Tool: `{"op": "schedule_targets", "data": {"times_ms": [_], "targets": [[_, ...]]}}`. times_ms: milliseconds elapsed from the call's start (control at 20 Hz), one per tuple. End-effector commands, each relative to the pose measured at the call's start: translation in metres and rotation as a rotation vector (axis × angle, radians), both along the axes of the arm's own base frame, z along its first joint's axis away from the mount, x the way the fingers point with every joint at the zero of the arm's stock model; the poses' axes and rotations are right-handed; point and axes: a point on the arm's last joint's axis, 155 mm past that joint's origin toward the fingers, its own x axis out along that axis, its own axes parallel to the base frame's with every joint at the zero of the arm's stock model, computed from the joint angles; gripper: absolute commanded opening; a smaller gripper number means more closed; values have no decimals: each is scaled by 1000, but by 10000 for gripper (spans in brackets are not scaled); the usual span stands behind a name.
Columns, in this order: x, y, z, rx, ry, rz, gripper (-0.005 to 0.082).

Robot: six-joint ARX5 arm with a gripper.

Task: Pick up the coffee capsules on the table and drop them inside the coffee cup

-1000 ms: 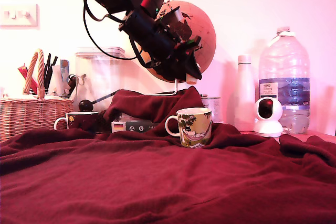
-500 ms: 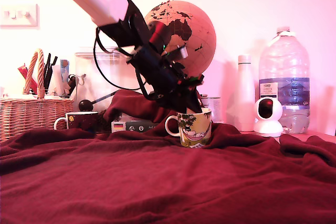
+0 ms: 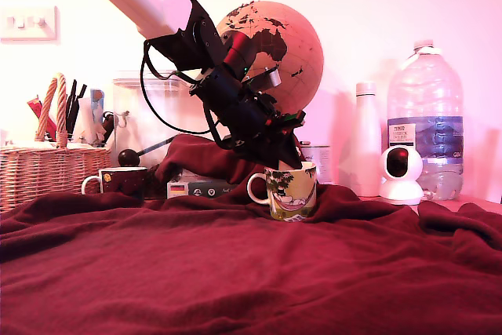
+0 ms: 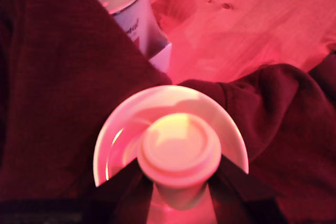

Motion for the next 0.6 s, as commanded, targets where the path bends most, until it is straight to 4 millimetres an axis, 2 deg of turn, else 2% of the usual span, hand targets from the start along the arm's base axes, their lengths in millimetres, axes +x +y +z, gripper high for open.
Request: {"op": "schedule_targets", "data": {"times_ms": [0, 200, 250, 350, 400, 450, 550], "targets": [[0, -5, 1, -6, -6, -6, 238], [0, -5, 2, -5, -14, -9, 243], [0, -5, 2, -5, -14, -10, 301], [-1, -5, 1, 0, -7, -8, 581], [-2, -4, 0, 2, 6, -4, 669], [-3, -3, -1, 5, 11, -5, 697], [-3, -3, -2, 6, 12, -5, 695]]}}
